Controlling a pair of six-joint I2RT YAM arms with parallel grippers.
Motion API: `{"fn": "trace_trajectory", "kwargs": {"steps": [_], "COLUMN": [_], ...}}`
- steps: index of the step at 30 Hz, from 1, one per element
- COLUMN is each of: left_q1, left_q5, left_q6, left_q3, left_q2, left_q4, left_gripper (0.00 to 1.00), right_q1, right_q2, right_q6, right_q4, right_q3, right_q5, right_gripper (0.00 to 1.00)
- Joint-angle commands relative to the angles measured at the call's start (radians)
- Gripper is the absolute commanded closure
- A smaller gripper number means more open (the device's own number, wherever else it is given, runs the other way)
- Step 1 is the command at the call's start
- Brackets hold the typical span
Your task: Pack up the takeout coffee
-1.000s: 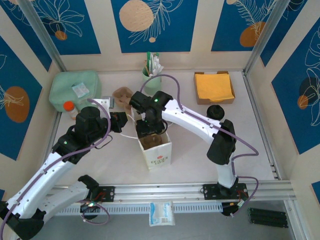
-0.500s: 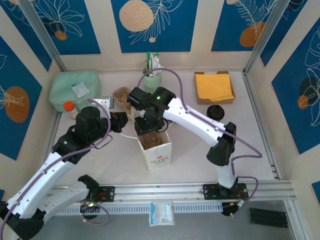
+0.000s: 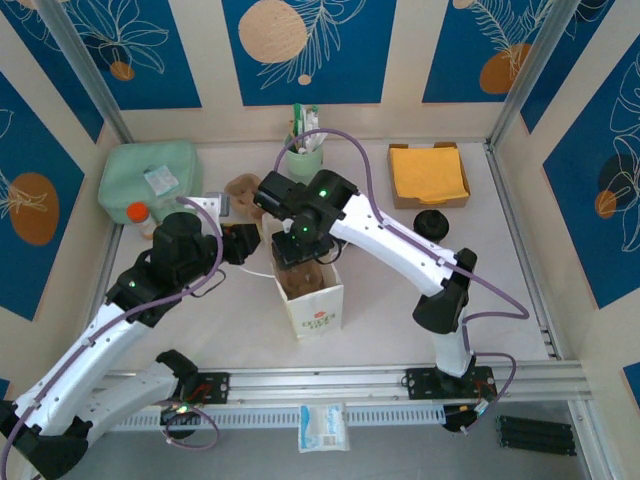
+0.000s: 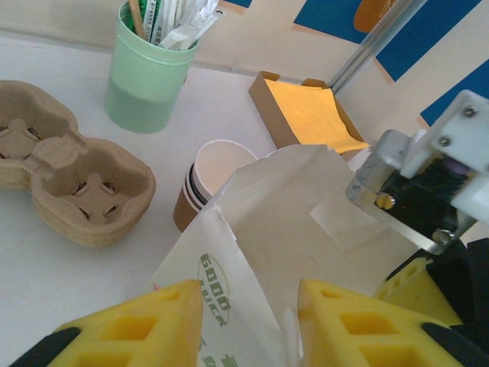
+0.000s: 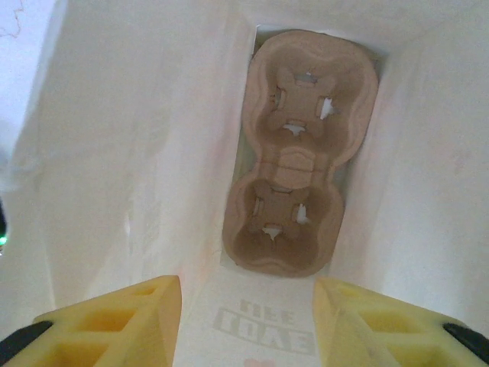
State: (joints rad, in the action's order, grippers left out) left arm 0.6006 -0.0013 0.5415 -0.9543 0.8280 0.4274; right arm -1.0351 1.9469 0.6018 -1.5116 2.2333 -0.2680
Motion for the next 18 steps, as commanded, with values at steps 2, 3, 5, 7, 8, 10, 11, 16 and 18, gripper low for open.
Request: {"fn": "trace_trajectory", "kwargs": {"steps": [2, 3, 5, 7, 8, 10, 11, 16, 18], "left_q1": [0.008, 0.008, 0.008, 0.008, 0.008, 0.008, 0.007, 0.008, 0.008], "left_q5": [0.000, 0.001, 0.001, 0.001, 0.001, 0.001, 0.000, -0.005, -0.006], "left_q6": [-0.019, -0.020, -0.021, -0.022, -0.022, -0.025, -0.028, -0.032, -0.034], "left_q3": [-0.031, -0.034, -0.038, -0.044, -0.046, -0.052, -0.055, -0.066, -0.069], "left_q2": [0.000, -0.001, 0.000, -0.001, -0.002, -0.003, -0.004, -0.014, -0.016], "left_q4": [-0.017, -0.016, -0.014, -0.010, -0.008, -0.003, -0.002, 0.005, 0.007], "left_gripper": [0.57, 0.54, 0.50, 0.45, 0.44, 0.41, 0.39, 0.32, 0.26], "right_q1": [-0.009, -0.009, -0.010, -0.013, -0.014, -0.018, -0.020, -0.026, -0.028], "right_q2": [-0.026, -0.027, -0.028, -0.031, -0.031, -0.032, -0.032, -0.034, -0.033], "right_q6": [-0.010, -0.010, -0.008, -0.008, -0.007, -0.005, -0.004, -0.003, -0.001], "right_q4": [-0.051, -0.055, -0.062, -0.067, -0.068, -0.071, -0.074, -0.082, -0.089], "right_q3": [0.034, 0.037, 0.038, 0.038, 0.039, 0.039, 0.041, 0.052, 0.054], "right_q5": [-0.019, -0.019, -0.021, -0.021, -0.023, -0.023, -0.023, -0.027, -0.027], "right_gripper": [0.51, 0.51, 0.51, 0.51, 0.51, 0.51, 0.51, 0.51, 0.51]}}
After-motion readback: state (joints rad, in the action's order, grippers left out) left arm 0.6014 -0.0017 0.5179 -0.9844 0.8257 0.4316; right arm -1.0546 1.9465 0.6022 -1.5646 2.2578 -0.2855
